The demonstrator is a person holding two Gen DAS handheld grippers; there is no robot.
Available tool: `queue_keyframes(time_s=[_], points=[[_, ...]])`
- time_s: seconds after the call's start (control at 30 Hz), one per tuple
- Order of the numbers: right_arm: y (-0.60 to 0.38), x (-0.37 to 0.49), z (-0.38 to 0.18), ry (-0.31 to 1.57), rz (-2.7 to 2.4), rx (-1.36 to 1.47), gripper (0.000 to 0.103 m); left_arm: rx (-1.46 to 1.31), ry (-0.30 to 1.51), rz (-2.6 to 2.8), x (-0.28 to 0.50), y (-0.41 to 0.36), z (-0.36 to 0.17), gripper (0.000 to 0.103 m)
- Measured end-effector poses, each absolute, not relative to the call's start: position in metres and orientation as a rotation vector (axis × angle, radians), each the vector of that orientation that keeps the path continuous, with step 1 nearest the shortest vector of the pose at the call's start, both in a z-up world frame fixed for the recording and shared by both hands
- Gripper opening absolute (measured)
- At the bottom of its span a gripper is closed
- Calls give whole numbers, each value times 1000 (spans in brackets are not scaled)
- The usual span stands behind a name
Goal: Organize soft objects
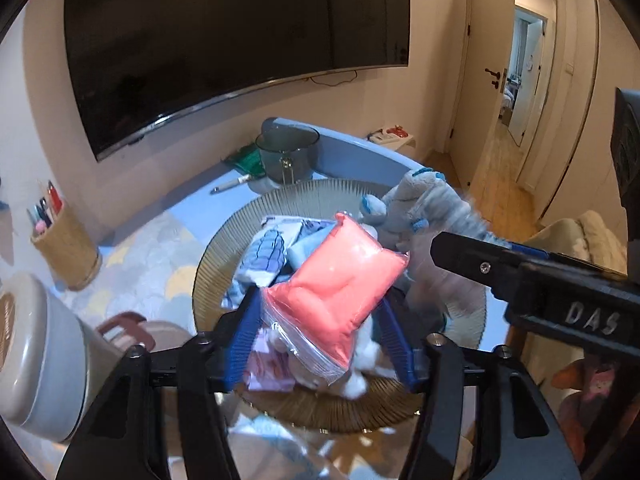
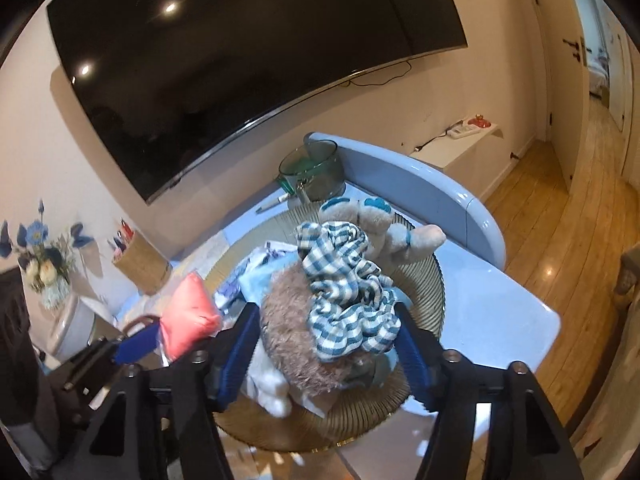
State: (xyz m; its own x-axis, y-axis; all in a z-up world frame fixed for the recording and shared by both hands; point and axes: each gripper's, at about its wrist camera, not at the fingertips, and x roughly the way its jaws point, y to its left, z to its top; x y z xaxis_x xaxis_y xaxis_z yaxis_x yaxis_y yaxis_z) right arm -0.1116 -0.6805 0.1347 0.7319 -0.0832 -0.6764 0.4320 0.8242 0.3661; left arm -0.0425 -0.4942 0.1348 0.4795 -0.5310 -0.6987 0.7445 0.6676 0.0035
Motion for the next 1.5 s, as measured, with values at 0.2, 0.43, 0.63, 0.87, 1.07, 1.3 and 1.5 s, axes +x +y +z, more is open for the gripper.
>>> queue_keyframes(time_s=[0.2, 0.43, 0.63, 0.87, 1.07, 1.3, 1.5], points=[[-696, -114, 125, 703, -268, 655, 77, 316, 779, -853, -46, -496, 126, 81], [-681, -132, 139, 686, -286, 572, 77, 319, 748, -918, -74, -470, 138, 81], [-658, -150, 149, 649, -277, 559, 77, 254, 694, -940, -105, -397, 168, 81], [-603, -162, 156, 646, -211, 512, 77, 170, 659, -856, -113, -304, 186, 81], [-526, -156, 156, 686, -99, 384, 78, 150, 628, -655, -102, -219, 184, 81], [-402, -122, 167, 691, 81, 219, 79, 134, 584, -297, -80, -117, 182, 81], [-306, -80, 160, 595, 143, 117, 87, 27, 558, -23, -55, -34, 142, 81]])
